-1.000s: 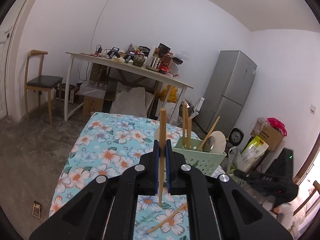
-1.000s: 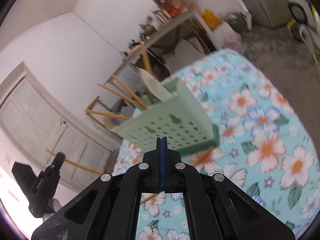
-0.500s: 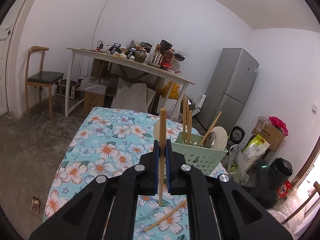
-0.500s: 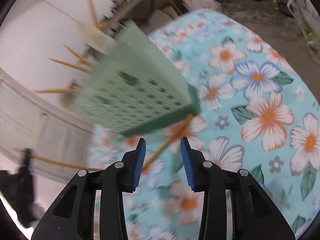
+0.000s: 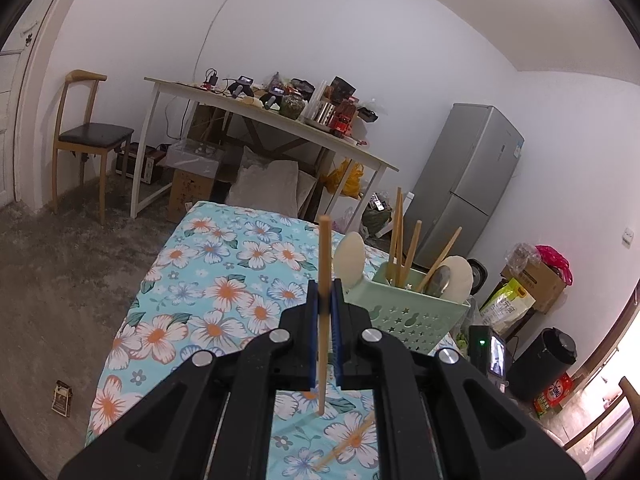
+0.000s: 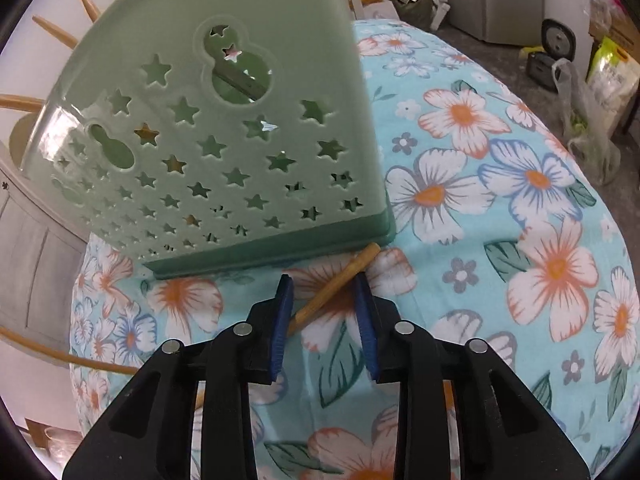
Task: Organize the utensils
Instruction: 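Raise both held chopsticks upright and carry them over the green holder, then lower the chopstick into the holder and open the left tool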
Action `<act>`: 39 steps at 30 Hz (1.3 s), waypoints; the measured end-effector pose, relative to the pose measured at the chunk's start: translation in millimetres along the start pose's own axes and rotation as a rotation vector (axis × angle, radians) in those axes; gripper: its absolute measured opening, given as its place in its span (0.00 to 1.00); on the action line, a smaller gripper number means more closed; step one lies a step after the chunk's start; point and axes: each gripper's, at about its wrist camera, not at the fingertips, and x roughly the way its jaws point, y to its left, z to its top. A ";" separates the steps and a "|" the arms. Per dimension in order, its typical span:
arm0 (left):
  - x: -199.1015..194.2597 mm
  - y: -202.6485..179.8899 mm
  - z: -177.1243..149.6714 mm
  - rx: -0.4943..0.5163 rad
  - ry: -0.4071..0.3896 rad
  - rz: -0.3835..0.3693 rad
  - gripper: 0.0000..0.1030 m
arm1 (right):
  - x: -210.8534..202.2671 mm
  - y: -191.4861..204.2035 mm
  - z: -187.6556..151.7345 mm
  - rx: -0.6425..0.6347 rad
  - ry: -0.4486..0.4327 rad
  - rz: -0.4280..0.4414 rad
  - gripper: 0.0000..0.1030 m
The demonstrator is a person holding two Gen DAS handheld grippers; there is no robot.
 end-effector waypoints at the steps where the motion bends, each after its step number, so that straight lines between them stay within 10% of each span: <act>1: 0.5 0.4 0.0 -0.001 0.000 -0.002 0.05 | -2.8 -4.4 -0.8 0.011 0.006 0.010 0.18; 7: 2.4 0.5 -0.3 -0.006 0.000 -0.017 0.05 | -23.4 -41.0 -10.2 0.118 0.041 0.167 0.04; 20: -14.3 -44.3 29.0 0.052 -0.064 -0.084 0.05 | -121.7 -57.5 7.0 0.068 -0.171 0.397 0.04; 29: -26.5 -110.7 79.8 0.179 -0.233 -0.176 0.05 | -155.1 -60.8 17.6 0.032 -0.266 0.519 0.04; 39: 48.8 -153.0 99.7 0.287 -0.222 -0.118 0.05 | -156.5 -71.6 26.6 0.029 -0.301 0.590 0.04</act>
